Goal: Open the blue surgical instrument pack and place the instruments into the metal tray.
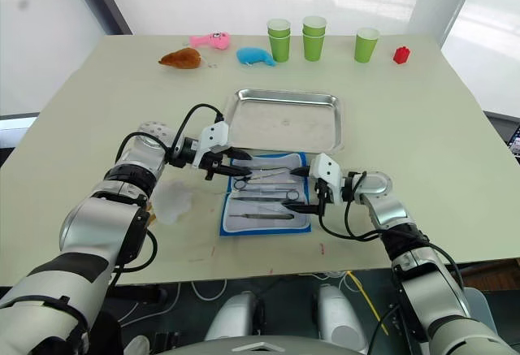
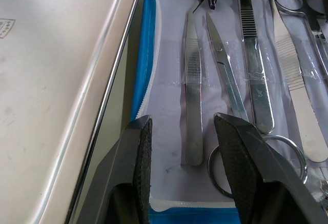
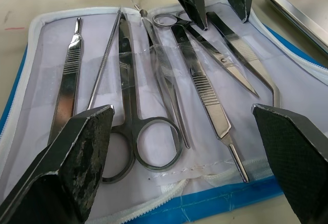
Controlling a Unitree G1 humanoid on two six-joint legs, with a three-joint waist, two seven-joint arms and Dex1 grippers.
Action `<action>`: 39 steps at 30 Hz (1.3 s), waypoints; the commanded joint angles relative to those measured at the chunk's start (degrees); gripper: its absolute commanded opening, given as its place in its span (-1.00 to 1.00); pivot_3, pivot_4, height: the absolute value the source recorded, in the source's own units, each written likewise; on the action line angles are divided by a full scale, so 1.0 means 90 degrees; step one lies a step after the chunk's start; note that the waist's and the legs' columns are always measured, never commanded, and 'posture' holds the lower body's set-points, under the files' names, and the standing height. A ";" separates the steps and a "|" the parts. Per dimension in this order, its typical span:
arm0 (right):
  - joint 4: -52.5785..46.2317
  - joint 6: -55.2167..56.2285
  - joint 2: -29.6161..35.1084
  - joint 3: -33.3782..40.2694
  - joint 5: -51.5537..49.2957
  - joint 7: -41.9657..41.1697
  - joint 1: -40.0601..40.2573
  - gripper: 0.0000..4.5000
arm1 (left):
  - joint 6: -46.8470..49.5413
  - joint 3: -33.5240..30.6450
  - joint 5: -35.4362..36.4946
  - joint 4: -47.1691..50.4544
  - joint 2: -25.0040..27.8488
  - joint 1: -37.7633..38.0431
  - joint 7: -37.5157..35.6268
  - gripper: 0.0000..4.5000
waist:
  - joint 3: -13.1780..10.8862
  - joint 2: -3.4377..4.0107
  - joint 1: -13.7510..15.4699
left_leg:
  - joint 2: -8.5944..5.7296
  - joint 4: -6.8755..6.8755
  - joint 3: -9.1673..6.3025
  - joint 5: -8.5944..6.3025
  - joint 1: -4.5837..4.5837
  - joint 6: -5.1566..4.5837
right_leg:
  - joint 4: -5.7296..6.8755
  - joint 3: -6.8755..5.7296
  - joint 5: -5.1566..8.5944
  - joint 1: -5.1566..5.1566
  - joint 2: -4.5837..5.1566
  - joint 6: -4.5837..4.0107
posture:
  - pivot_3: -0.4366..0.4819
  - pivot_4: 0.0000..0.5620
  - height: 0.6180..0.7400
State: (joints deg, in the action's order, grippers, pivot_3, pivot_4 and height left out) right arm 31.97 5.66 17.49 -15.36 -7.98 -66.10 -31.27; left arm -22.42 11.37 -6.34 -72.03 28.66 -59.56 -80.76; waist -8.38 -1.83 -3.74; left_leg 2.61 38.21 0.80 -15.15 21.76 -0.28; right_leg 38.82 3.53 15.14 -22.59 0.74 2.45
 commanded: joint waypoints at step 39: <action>0.1149 -0.0338 0.0004 -0.0788 0.0927 0.0229 0.0077 1.00 | 0.0564 0.0331 -0.0771 0.0016 0.0037 -0.0613 -0.0708 -0.99 | 0.0043 0.0011 -0.0050 | 0.0005 -0.0014 0.0004 0.0000 -0.0009 0.0000 | -0.0003 0.0009 0.0003 0.0000 -0.0009 -0.0001 | -0.05 -0.47 1.00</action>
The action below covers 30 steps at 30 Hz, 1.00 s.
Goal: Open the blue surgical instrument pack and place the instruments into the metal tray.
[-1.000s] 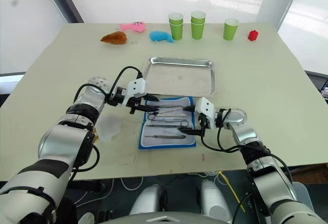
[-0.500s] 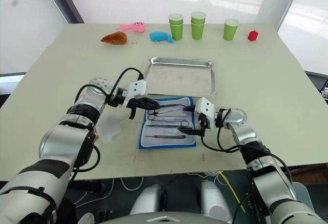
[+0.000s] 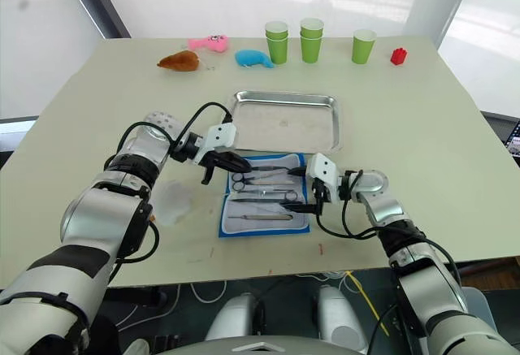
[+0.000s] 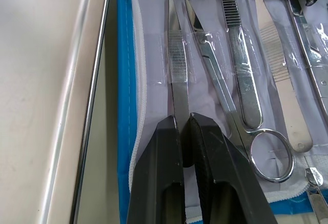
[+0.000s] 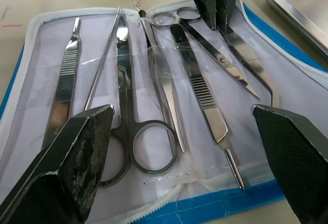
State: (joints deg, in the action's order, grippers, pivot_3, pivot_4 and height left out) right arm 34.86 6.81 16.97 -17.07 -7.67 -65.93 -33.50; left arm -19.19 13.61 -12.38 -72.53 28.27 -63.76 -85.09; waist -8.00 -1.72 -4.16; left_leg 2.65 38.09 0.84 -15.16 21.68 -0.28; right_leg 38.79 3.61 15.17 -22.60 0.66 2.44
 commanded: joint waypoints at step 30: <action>0.0906 -0.0868 0.0109 -0.0784 0.0971 0.0342 0.0253 1.00 | 0.1336 0.0564 -0.0147 0.1211 0.0660 -0.0473 -0.0823 -0.99 | -0.0002 -0.0001 -0.0136 | 0.0014 -0.0006 0.0001 0.0000 0.0002 0.0000 | 0.0005 0.0009 0.0006 -0.0015 -0.0017 -0.0003 | -0.05 -0.47 1.00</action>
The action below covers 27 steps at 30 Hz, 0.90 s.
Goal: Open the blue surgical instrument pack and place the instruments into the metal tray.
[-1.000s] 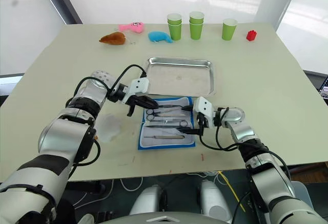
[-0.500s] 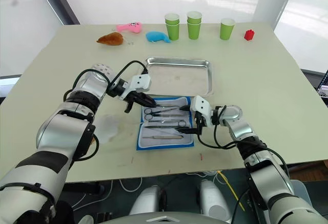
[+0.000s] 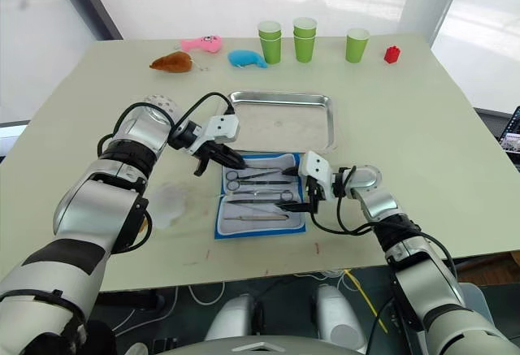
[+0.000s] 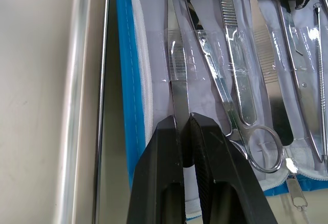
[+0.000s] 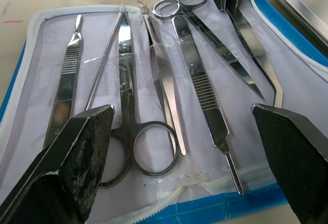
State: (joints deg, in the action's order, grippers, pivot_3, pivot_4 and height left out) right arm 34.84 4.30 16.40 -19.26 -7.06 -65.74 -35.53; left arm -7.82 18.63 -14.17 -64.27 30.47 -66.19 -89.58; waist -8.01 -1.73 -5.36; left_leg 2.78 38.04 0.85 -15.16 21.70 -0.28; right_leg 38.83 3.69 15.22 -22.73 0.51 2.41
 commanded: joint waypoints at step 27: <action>0.0499 -0.1600 0.0290 -0.0639 0.0907 0.0363 0.0629 1.00 | 0.0927 0.0520 0.0939 0.1363 0.0953 0.0094 -0.0324 -0.99 | -0.0001 -0.0002 0.0045 | 0.0004 -0.0002 0.0003 0.0000 -0.0001 0.0000 | -0.0002 0.0005 0.0003 -0.0001 -0.0003 0.0002 | -0.05 -0.47 1.00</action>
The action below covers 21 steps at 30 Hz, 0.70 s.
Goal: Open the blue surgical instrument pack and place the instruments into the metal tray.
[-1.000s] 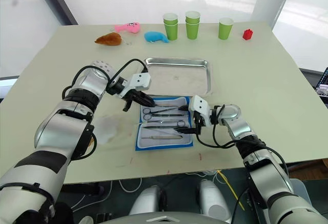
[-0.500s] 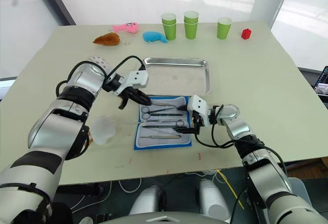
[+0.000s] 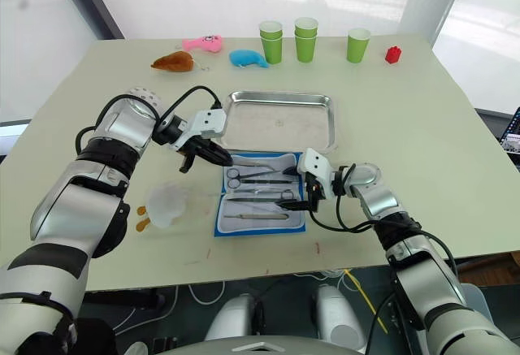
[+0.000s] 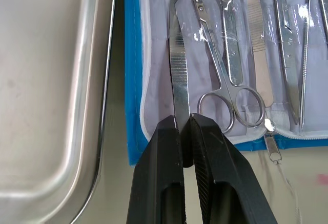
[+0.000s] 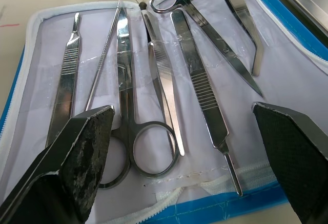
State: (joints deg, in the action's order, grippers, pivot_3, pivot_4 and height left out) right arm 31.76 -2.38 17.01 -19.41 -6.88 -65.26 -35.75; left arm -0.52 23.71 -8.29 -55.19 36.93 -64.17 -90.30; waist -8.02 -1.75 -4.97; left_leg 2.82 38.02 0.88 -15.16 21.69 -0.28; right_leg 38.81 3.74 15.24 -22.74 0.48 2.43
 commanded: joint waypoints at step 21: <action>0.0819 -0.0758 0.0232 -0.0587 0.0853 0.0348 0.0704 1.00 | 0.0458 0.0400 0.1298 0.1123 0.1527 0.0210 -0.0245 -0.99 | 0.0021 -0.0025 0.0053 | 0.0001 0.0000 0.0002 0.0000 -0.0003 0.0000 | -0.0001 0.0001 0.0005 0.0001 0.0004 0.0002 | -0.05 -0.47 1.00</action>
State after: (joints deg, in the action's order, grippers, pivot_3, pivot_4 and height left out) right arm 31.31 -2.44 17.34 -19.41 -6.88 -64.67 -35.14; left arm 3.08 26.50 1.24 -47.58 49.12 -62.33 -90.31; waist -7.83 -1.98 -4.50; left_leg 2.83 38.02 0.90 -15.16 21.66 -0.28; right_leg 38.80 3.75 15.29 -22.73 0.52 2.45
